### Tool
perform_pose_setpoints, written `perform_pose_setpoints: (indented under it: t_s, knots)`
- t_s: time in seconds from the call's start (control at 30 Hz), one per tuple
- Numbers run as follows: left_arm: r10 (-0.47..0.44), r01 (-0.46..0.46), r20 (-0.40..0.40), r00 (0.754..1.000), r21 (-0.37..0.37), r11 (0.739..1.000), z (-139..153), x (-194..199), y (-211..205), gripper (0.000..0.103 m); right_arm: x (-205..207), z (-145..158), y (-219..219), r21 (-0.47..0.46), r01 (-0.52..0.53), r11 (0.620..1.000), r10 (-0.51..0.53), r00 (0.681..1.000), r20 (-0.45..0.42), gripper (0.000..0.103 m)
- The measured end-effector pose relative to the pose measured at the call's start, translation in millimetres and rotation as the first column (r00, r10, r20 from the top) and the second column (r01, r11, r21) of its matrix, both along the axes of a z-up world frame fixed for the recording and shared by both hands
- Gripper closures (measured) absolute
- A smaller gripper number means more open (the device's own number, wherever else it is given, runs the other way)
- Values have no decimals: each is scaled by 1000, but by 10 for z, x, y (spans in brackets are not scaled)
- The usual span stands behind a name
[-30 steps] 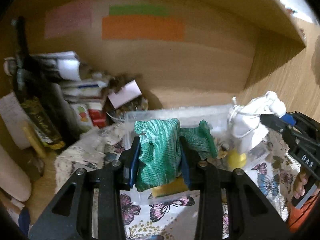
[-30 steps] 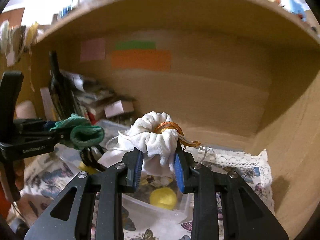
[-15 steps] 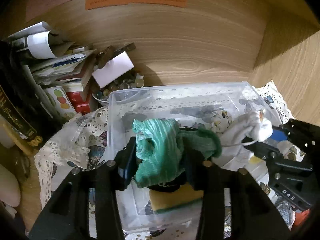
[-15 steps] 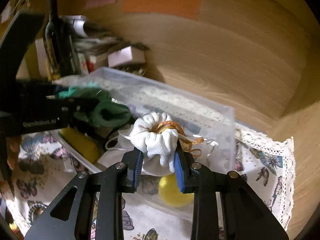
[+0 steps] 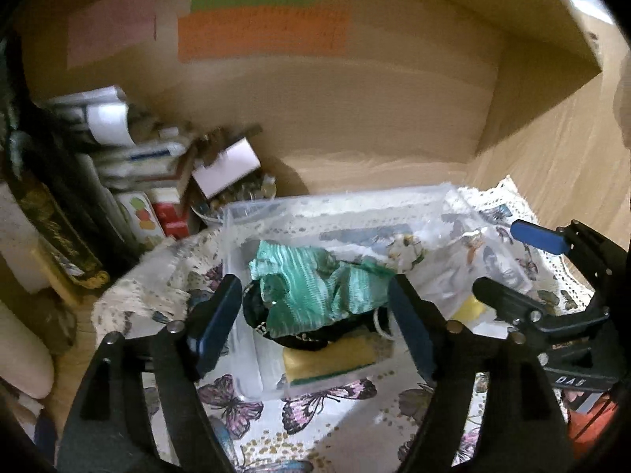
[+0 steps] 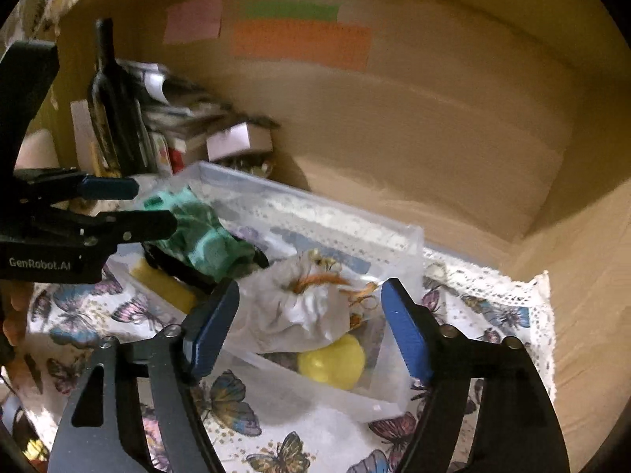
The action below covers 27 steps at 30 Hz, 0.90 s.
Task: Organize soft objects
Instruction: 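Drop the green mesh cloth into the box with the left tool while the right tool drops the scrunchie in, then grasp the braided bracelet with the left tool while the right tool grasps the silver sparkly pouch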
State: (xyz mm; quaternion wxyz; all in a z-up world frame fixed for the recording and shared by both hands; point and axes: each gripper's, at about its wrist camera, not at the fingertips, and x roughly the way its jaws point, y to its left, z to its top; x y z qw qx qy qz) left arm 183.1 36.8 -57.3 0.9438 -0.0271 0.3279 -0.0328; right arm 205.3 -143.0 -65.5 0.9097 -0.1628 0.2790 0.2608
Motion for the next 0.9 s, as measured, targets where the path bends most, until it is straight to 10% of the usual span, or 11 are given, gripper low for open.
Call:
perform_pose_setpoints:
  t_s: [0.13,0.47,0.9]
  knots:
    - [-11,10,58,998,17,1000,153,-246,-52,4,-175,177,-119,44,10,999,-12,999,45,23]
    - [0,-3,98,995,35,999,146,-818,-120,1,-694,370,-454,120,39,992,-54,991,122,11]
    - [12,-11,-72,997,5,1000,-654,-1125,-213,1,-976,-378,-636,60,163,985,-159,985,-65,11]
